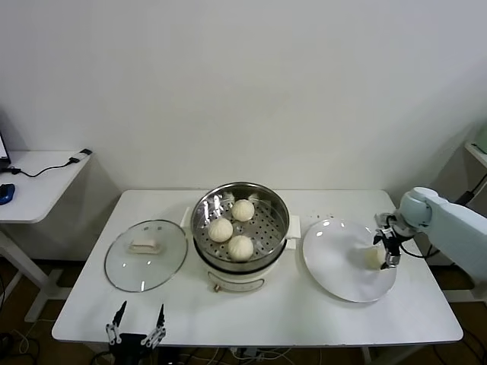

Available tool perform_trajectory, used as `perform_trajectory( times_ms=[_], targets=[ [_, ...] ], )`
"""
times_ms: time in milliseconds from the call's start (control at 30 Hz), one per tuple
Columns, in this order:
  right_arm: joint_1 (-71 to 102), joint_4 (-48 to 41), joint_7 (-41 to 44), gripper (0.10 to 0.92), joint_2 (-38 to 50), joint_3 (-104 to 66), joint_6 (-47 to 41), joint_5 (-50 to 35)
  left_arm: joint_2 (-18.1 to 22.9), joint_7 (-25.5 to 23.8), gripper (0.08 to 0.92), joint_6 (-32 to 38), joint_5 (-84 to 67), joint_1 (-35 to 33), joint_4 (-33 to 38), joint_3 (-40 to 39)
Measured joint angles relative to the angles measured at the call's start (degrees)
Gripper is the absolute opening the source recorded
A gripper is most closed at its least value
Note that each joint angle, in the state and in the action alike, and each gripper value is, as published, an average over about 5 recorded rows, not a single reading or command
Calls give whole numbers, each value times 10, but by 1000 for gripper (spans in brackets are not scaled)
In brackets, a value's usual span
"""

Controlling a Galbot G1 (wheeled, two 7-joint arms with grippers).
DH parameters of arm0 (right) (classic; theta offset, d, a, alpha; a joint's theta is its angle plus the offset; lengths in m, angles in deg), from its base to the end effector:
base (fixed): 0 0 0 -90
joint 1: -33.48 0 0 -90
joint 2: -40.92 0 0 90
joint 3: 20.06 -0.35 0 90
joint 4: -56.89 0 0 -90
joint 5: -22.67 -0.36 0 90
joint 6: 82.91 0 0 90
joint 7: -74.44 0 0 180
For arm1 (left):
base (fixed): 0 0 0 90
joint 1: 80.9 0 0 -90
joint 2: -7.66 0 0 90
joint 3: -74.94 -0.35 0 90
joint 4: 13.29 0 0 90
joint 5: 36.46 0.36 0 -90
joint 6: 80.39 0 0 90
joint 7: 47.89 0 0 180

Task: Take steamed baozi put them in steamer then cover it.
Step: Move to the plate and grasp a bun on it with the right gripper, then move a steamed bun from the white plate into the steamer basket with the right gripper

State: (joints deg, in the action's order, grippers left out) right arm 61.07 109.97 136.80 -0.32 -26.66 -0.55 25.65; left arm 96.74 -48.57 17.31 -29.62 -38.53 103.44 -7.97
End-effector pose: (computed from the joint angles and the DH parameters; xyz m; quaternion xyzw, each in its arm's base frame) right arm 0.5367 -0.2373 -0.2431 0.4591 -0.5372 0.5065 0.4941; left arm 0.0766 0.0427 -0.3620 0.0208 -0.9874 -0.1036 0.1175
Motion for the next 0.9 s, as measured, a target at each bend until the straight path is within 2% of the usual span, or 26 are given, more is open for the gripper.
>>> perform_trajectory(
  times_ms=[233, 533, 700, 900],
  targets=[
    [-6, -5, 5, 726, -6, 9, 3, 0, 0, 0, 823, 1, -2, 0, -3, 1],
    [-32, -1, 4, 688, -8, 33, -2, -28, -1, 0, 823, 3, -4, -1, -3, 2],
    [-85, 10, 2, 690, -17, 77, -13, -82, -2, 0, 823, 2, -4, -1, 1, -1],
    [-196, 22, -3, 694, -45, 172, -29, -188, -4, -1, 823, 2, -3, -2, 6, -9]
  ],
)
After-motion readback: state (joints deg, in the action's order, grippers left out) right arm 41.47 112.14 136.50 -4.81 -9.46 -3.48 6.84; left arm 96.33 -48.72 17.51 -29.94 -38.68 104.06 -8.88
